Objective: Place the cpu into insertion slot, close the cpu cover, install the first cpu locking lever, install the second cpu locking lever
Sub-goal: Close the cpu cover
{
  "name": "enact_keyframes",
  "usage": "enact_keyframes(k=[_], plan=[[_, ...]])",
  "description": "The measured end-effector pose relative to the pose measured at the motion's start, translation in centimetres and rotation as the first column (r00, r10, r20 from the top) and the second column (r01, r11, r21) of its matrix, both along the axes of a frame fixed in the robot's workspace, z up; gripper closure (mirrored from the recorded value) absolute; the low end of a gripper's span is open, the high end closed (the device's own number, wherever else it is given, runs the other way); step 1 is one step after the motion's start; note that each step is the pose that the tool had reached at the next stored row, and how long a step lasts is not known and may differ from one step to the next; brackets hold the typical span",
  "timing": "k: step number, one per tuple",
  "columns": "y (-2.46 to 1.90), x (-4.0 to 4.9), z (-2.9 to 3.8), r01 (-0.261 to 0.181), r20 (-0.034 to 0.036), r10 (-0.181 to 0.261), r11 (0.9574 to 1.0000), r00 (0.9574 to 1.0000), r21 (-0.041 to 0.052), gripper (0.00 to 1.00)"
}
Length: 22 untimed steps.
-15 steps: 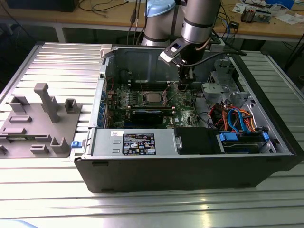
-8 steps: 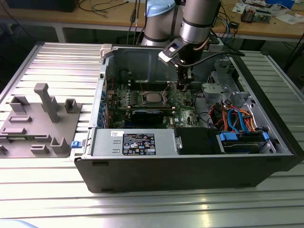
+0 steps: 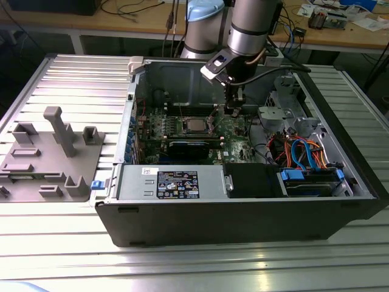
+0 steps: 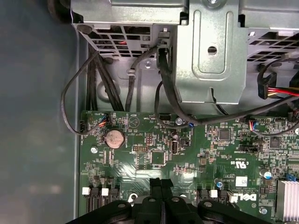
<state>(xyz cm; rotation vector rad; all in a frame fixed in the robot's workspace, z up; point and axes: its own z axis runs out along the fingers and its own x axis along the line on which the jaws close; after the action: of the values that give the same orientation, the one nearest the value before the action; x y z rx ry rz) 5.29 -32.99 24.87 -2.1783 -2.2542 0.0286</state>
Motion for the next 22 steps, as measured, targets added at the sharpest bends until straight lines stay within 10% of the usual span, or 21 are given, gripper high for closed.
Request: enact_keyframes(k=[22], plan=[[0.00,-1.28,-0.01,0.000,0.0000,0.000,1.0000,1.0000,0.0006,0.89]])
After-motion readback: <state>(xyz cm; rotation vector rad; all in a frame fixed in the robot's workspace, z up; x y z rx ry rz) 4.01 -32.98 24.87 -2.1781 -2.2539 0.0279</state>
